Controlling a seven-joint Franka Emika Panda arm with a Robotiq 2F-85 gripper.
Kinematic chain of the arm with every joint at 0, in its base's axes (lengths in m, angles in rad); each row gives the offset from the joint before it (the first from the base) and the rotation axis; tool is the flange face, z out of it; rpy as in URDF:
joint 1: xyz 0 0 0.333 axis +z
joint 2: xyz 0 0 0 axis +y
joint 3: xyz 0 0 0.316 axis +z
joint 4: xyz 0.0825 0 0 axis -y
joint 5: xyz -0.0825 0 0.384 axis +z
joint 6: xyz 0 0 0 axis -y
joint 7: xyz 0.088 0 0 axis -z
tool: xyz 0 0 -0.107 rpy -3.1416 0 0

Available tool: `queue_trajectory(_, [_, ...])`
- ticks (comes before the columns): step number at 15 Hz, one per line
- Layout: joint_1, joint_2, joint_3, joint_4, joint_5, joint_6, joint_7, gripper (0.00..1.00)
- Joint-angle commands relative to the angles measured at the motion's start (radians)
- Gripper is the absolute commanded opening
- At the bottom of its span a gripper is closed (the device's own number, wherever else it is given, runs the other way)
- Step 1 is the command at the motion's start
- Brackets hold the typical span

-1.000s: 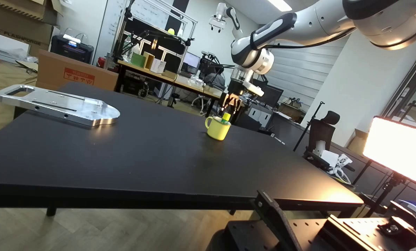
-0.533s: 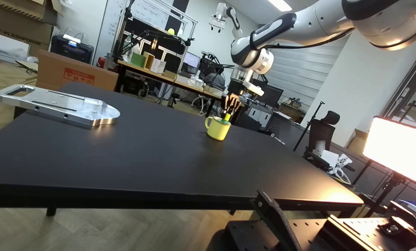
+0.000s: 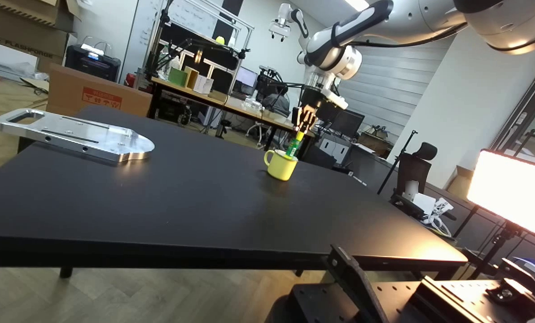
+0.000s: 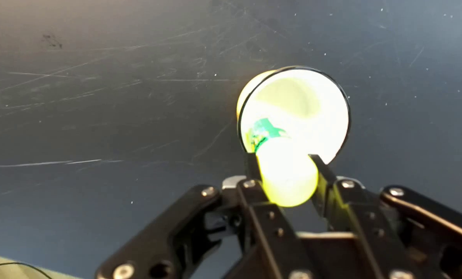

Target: Remove the glue stick from the yellow mug

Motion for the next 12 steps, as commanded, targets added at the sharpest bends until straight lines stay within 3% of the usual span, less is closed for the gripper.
queue_trajectory(1, [-0.037, -0.128, 0.018, -0.074, 0.026, -0.021, 0.001, 0.09])
queue_trajectory(6, [-0.121, -0.262, 0.012, -0.179, 0.068, 0.041, -0.029, 0.09])
queue_trajectory(12, [-0.301, -0.360, -0.042, -0.297, 0.149, 0.102, -0.080, 0.09])
